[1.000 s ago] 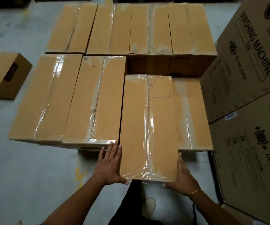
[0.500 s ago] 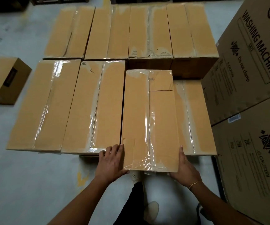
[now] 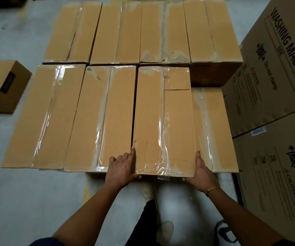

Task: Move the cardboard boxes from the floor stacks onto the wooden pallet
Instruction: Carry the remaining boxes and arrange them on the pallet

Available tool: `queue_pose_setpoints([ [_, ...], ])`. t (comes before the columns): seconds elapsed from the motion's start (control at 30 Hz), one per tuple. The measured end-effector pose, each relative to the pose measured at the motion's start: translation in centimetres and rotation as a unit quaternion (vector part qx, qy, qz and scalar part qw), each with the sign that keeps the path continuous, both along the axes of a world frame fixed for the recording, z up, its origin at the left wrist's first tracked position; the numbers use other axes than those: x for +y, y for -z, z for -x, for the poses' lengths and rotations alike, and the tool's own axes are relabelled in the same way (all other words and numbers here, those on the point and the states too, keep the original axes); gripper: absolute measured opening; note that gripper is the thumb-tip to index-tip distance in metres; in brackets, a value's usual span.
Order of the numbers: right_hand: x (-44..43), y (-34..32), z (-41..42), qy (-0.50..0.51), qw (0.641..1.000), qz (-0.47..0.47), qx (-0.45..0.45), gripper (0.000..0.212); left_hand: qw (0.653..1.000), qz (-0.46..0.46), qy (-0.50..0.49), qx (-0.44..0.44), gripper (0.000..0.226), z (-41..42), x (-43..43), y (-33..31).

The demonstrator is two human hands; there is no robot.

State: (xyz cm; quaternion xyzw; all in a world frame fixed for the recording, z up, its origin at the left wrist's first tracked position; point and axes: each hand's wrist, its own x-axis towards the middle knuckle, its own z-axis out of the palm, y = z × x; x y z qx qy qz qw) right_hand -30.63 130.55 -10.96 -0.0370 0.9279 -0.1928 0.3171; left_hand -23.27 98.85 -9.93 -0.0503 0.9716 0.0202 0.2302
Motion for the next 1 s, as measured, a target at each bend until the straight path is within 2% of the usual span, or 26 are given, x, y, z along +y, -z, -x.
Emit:
queue_pose_setpoints([
  [0.33, 0.0, 0.1, 1.6, -0.015, 1.000, -0.011, 0.004, 0.142, 0.999, -0.031, -0.003, -0.008, 0.123, 1.3, -0.5, 0.6],
  [0.53, -0.1, 0.0, 1.5, -0.020, 1.000, -0.022, -0.003, 0.144, 0.996, 0.005, 0.035, 0.084, 0.134, 0.5, -1.8, 1.5],
  [0.63, 0.0, 0.0, 1.8, -0.028, 0.999, -0.025, -0.003, 0.145, 0.995, 0.004, 0.057, 0.084, 0.138, 0.0, -2.5, 2.2],
  [0.83, 0.2, -0.2, 1.8, -0.033, 0.999, -0.029, -0.004, 0.142, 0.997, -0.020, 0.040, 0.069, 0.119, -0.1, -2.3, 2.5],
  [1.0, 0.3, -0.1, 1.2, -0.039, 0.999, -0.031, -0.001, 0.139, 0.996, -0.030, 0.041, 0.071, 0.114, -0.5, -2.6, 2.7],
])
